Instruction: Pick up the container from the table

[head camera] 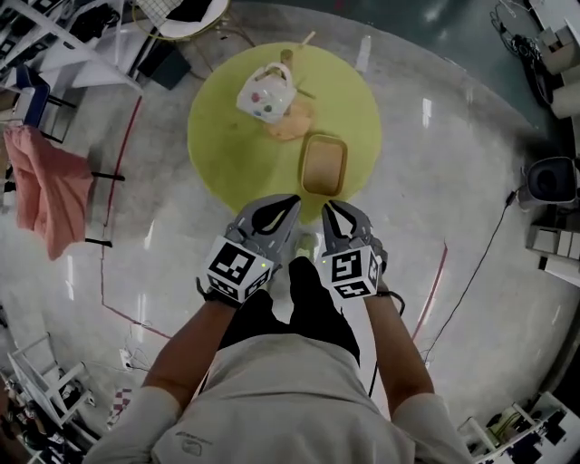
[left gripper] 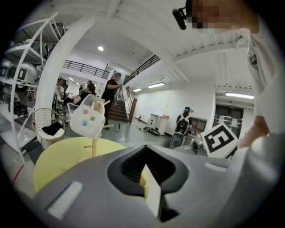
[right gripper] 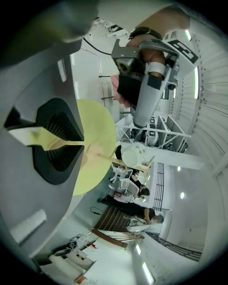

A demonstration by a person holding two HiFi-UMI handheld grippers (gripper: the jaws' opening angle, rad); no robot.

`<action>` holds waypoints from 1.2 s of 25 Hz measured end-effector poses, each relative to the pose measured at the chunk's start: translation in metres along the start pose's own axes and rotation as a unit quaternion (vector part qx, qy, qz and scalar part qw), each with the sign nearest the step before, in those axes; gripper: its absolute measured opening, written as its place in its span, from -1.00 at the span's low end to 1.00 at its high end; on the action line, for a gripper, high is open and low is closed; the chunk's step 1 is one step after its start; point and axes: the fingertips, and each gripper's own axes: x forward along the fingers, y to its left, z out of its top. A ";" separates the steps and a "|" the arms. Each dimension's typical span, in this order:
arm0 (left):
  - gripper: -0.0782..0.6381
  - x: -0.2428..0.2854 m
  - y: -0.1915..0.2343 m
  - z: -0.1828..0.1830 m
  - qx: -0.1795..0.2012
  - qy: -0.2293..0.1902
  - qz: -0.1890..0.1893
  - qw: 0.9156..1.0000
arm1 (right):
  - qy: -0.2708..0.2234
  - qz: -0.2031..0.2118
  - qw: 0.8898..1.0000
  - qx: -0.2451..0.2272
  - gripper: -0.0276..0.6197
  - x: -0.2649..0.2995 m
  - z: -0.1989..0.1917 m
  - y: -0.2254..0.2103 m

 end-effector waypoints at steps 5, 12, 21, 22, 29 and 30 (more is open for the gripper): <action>-0.76 0.016 0.017 -0.020 -0.017 0.014 0.023 0.999 | 0.048 0.036 0.996 -0.059 -0.81 0.035 -0.035 0.003; -0.76 0.030 0.036 -0.055 -0.039 0.035 0.042 0.998 | 0.105 0.060 0.979 -0.164 -0.74 0.078 -0.075 0.009; -0.76 0.030 0.060 -0.075 -0.057 0.044 0.055 0.996 | 0.150 0.067 0.951 -0.261 -0.74 0.113 -0.099 0.021; -0.76 0.031 0.062 -0.077 -0.058 0.044 0.055 0.996 | 0.153 0.067 0.949 -0.266 -0.73 0.116 -0.099 0.022; -0.76 0.027 0.067 -0.099 -0.066 0.052 0.051 0.995 | 0.173 0.065 0.935 -0.302 -0.76 0.131 -0.122 0.031; -0.76 0.026 0.068 -0.098 -0.066 0.052 0.050 0.995 | 0.173 0.064 0.935 -0.303 -0.78 0.132 -0.122 0.031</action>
